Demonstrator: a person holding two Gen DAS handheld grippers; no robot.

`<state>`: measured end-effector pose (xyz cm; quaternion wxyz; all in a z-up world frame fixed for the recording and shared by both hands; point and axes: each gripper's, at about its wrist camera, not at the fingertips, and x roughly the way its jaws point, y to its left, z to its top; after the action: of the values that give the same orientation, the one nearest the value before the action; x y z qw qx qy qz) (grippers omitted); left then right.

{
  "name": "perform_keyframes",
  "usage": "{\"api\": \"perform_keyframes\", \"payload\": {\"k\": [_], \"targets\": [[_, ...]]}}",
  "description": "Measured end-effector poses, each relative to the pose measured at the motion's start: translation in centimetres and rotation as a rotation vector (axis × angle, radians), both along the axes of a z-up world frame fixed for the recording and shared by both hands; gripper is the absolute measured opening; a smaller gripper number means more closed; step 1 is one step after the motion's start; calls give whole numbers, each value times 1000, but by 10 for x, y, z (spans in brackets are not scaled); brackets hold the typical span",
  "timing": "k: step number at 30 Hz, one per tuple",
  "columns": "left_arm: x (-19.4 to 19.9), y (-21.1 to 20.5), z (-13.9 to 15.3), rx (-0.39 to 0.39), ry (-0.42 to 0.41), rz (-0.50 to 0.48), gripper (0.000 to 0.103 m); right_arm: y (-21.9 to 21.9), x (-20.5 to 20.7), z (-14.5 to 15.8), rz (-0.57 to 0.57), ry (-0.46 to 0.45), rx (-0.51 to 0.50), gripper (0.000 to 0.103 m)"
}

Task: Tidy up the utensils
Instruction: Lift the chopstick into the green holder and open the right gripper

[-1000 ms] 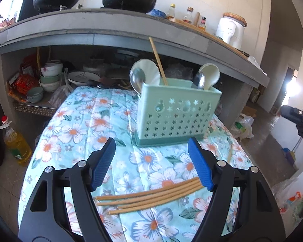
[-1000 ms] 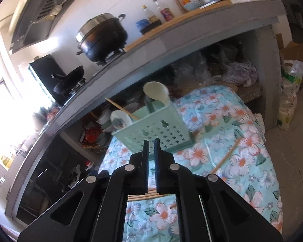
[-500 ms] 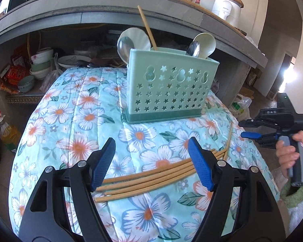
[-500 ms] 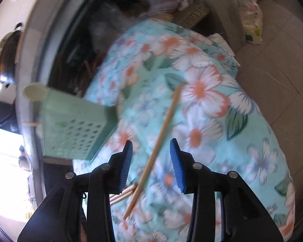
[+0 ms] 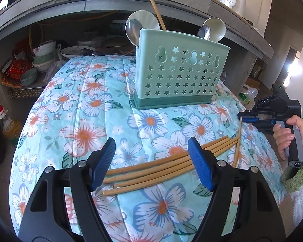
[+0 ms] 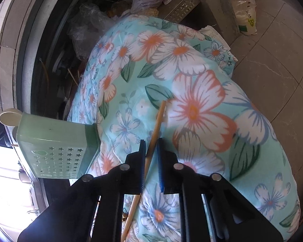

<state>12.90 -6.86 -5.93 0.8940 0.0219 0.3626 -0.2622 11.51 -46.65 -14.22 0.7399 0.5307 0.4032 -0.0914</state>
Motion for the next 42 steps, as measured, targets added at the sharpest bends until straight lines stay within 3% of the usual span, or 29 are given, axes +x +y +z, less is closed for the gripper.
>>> {"api": "perform_keyframes", "payload": {"k": [5, 15, 26, 34, 42], "targets": [[2, 2, 0, 4, 4, 14, 70, 9, -14, 33, 22, -83, -74, 10], [8, 6, -1, -1, 30, 37, 70, 80, -41, 182, 176, -391, -506, 7], [4, 12, 1, -21, 38, 51, 74, 144, -24, 295, 195, -715, -786, 7], [3, 14, 4, -41, 33, 46, 77, 185, 18, 322, 210, -786, -980, 7], [0, 14, 5, -44, 29, 38, 78, 231, 63, 283, 307, -723, -1235, 7]]}}
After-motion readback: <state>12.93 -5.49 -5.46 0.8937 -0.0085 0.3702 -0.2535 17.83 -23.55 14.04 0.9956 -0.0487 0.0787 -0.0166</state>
